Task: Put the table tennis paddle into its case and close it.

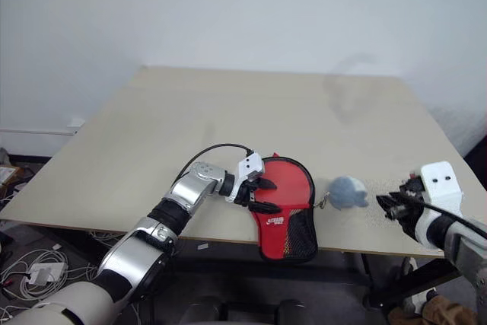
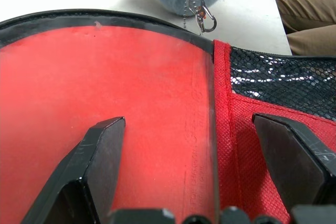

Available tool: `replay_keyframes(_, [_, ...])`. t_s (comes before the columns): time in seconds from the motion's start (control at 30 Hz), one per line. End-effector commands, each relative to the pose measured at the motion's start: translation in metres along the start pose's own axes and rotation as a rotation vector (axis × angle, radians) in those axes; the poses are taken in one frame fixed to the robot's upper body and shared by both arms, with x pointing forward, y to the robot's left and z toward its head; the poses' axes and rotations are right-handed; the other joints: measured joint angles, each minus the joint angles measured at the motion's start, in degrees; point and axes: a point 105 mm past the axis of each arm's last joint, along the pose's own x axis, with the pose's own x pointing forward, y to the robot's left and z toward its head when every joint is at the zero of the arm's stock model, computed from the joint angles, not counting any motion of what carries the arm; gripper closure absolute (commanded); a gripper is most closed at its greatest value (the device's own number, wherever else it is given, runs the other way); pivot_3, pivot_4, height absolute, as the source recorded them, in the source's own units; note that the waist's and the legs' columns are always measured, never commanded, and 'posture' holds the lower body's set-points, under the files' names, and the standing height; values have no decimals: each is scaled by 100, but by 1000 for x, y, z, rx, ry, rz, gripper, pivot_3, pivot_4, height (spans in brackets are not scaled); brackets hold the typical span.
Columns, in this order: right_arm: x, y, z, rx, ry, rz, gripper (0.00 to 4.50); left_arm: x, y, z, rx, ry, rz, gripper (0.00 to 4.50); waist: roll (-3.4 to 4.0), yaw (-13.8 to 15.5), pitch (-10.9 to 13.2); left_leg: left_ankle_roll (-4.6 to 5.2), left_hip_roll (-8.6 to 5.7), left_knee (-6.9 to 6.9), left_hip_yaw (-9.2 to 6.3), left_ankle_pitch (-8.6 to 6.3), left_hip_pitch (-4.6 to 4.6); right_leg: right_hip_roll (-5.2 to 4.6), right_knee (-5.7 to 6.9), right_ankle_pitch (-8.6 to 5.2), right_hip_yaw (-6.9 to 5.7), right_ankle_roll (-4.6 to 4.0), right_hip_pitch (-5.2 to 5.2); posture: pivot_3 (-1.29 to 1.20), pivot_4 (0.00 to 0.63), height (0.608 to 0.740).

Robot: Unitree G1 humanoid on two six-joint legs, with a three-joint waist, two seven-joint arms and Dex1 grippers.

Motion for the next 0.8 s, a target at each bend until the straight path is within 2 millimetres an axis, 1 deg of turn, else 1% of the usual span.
replay_keyframes(0.03, [15,13,10,-2,-21,32,1505,3,-6,-47,-129,147,-3,383,2,-9,-1,0,1,1,0,0,1,1,1,0,1,0,0,0,0,740])
replay_keyframes(0.1, [28,17,14,-10,-25,31,767,3,-6,-47,-130,147,0,383,3,-31,-1,-1,1,2,1,-1,2,1,2,1,2,-1,0,0,0,740])
replay_keyframes(0.17, [40,14,15,5,-18,7,77,3,-6,-46,-129,146,2,383,7,-50,-3,-3,0,3,0,-1,2,1,3,1,3,-1,1,0,0,740])
replay_keyframes(0.33, [61,6,14,34,5,-16,30,2,-6,-46,-128,145,7,383,24,-47,-14,-1,0,1,-1,0,-1,1,2,1,2,-1,0,0,0,740])
replay_keyframes(0.43, [76,-3,1,21,68,-54,30,2,-5,-46,-131,142,15,383,27,-50,-17,3,0,1,2,2,1,3,2,1,4,0,1,0,0,740])
replay_keyframes(0.47, [79,-3,-4,30,93,-46,30,1,-5,-47,-134,141,18,383,28,-51,-17,4,0,2,1,3,1,3,3,1,4,0,1,0,0,740])
replay_keyframes(0.57, [85,3,-8,70,116,1,30,1,-4,-48,-139,139,23,383,31,-66,-20,5,0,2,0,4,2,5,4,2,4,0,2,0,0,740])
replay_keyframes(0.67, [82,13,-5,102,107,59,567,1,-4,-49,-143,141,26,383,30,-69,-22,6,0,3,-2,4,3,6,5,2,3,0,4,0,0,740])
replay_keyframes(0.73, [76,16,-2,119,86,87,1279,1,-5,-51,-148,144,29,383,30,-69,-23,6,0,4,-4,4,3,7,6,2,3,0,4,0,0,740])
replay_keyframes(0.8, [67,12,-5,124,90,91,1925,0,-5,-53,-152,147,30,383,30,-66,-23,6,0,4,-6,4,1,7,6,2,3,0,4,0,0,740])
